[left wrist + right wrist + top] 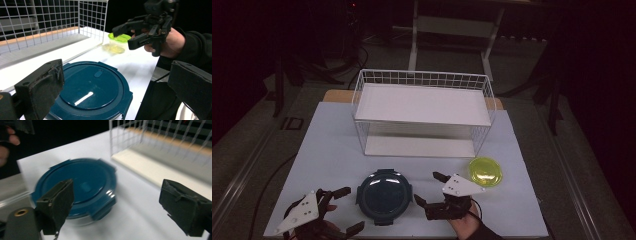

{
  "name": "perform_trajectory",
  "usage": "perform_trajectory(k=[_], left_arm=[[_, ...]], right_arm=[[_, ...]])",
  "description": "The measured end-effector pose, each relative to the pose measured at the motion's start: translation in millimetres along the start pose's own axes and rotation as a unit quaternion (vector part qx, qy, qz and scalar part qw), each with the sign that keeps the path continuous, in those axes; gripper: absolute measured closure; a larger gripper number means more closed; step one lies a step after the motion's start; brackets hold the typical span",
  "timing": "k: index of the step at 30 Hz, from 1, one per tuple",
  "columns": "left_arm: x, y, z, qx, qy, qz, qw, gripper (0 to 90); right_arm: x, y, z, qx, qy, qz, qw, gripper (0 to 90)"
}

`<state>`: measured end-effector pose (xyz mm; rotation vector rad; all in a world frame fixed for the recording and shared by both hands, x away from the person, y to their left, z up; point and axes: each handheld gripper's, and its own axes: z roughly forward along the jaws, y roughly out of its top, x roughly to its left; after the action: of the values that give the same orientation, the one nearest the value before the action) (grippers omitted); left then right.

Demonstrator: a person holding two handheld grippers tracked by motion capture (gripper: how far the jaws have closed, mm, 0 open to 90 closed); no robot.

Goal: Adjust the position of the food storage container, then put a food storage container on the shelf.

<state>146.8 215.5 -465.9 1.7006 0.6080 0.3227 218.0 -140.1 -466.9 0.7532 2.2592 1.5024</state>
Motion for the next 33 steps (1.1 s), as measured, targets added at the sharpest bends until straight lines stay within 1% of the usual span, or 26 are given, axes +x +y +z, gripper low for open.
perform_trajectory(k=[2, 3, 6, 7, 10, 11, 12, 13, 15, 16, 17, 18, 20, 21, 22, 23, 24, 25, 26, 27, 28, 29, 30, 31, 32, 33], left_arm=[[0.1, 1.9, -0.3, 0.002, 0.003, 0.001, 1.0, 0.3], [0.1, 5.9, -0.3, 0.003, -0.002, -0.001, 1.0, 0.3], [0.4, 10.7, -0.2, 0.008, -0.006, -0.002, 0.9999, 0.3], [1.6, 15.7, 0.7, 0.018, -0.014, -0.01, 0.9997, 0.3], [3.1, 20.3, 1.0, 0.026, -0.012, -0.009, 0.9995, 0.3], [6.4, 24.1, 0.7, 0.03, -0.012, -0.019, 0.9993, 0.3], [6.4, 24.1, 0.7, 0.03, -0.012, -0.019, 0.9993, 0.3], [8.9, 25.8, 0.3, 0.03, -0.013, -0.029, 0.9991, 0.3], [16.5, 27.4, 0.9, 0.04, -0.004, -0.048, 0.998, 0.3], [16.5, 27.4, 0.9, 0.04, -0.004, -0.048, 0.998, 0.3], [25.0, 26.2, 2.8, 0.054, 0.003, -0.078, 0.9955, 0.3], [25.0, 26.2, 2.8, 0.054, 0.003, -0.078, 0.9955, 0.3], [34.5, 23.5, 5.8, 0.074, 0.009, -0.109, 0.9912, 0.3], [41.9, 19.7, 8.8, 0.091, 0.015, -0.128, 0.9874, 0.3], [41.9, 19.7, 8.8, 0.091, 0.015, -0.128, 0.9874, 0.2], [47.6, 16.1, 12.9, 0.115, 0.022, -0.154, 0.9811, 0.3], [47.6, 16.1, 12.9, 0.115, 0.022, -0.154, 0.9811, 0.3], [50.9, 12.3, 17.2, 0.144, 0.026, -0.169, 0.9748, 0.3], [50.9, 12.3, 17.2, 0.144, 0.026, -0.169, 0.9748, 0.3], [55.3, 8.1, 21.7, 0.168, 0.02, -0.192, 0.9668, 0.3], [55.3, 8.1, 21.7, 0.168, 0.02, -0.192, 0.9668, 0.4], [60.3, 3.6, 26.0, 0.189, 0.017, -0.215, 0.9582, 0.6], [60.3, 3.6, 26.0, 0.189, 0.017, -0.215, 0.9582, 0.7], [65.7, -0.8, 29.2, 0.205, 0.012, -0.237, 0.9495, 2.1], [65.7, -0.8, 29.2, 0.205, 0.012, -0.237, 0.9495, 2.0], [71.6, -5.2, 30.7, 0.206, 0.004, -0.264, 0.9421, 2.1]], right_arm=[[0.9, 0.9, -1.6, -0.006, -0.008, -0.011, 0.9999, 12.8], [2.1, 3.5, -5.2, -0.012, -0.013, -0.022, 0.9996, 13.3], [3.1, 4.7, -7.6, -0.016, -0.015, -0.022, 0.9995, 14.3], [2.9, 5.6, -9.6, -0.015, -0.005, -0.023, 0.9996, 15.4], [1.9, 5.6, -12.2, -0.026, 0.003, -0.024, 0.9994, 18.0], [1.6, 6.2, -14.8, -0.032, -0.005, -0.026, 0.9991, 18.3], [1.6, 6.2, -14.8, -0.032, -0.005, -0.026, 0.9991, 18.3], [2.0, 7.0, -17.5, -0.036, -0.021, -0.032, 0.9986, 19.1], [1.4, 8.5, -18.4, -0.03, -0.02, -0.036, 0.9987, 20.4], [1.0, 9.2, -19.2, -0.03, -0.015, -0.03, 0.999, 20.4], [0.4, 9.8, -19.6, -0.03, -0.012, -0.027, 0.9991, 20.4], [0.4, 9.8, -19.6, -0.03, -0.012, -0.027, 0.9991, 20.4], [0.0, 11.3, -20.4, -0.026, -0.015, -0.032, 0.9991, 20.3], [-0.4, 11.3, -20.5, -0.028, -0.013, -0.03, 0.9991, 20.2], [-0.4, 11.3, -20.5, -0.028, -0.013, -0.03, 0.9991, 20.2], [-1.7, 11.0, -20.3, -0.028, -0.013, -0.028, 0.9991, 20.2], [-1.7, 11.0, -20.3, -0.028, -0.013, -0.028, 0.9991, 20.2], [-4.5, 10.1, -19.1, -0.025, -0.006, -0.015, 0.9996, 20.1], [-4.5, 10.1, -19.1, -0.025, -0.006, -0.015, 0.9996, 20.1], [-6.9, 9.1, -17.1, -0.016, -0.002, 0.002, 0.9999, 19.6], [-6.9, 9.1, -17.1, -0.016, -0.002, 0.002, 0.9999, 19.6], [-9.7, 7.9, -15.4, -0.006, 0.008, 0.023, 0.9997, 17.6], [-9.7, 7.9, -15.4, -0.006, 0.008, 0.023, 0.9997, 17.6], [-10.7, 7.0, -13.4, 0.004, 0.012, 0.039, 0.9991, 12.8], [-10.7, 7.0, -13.4, 0.004, 0.012, 0.039, 0.9991, 12.8], [-10.3, 6.0, -11.5, 0.008, 0.012, 0.045, 0.9989, 12.5]])
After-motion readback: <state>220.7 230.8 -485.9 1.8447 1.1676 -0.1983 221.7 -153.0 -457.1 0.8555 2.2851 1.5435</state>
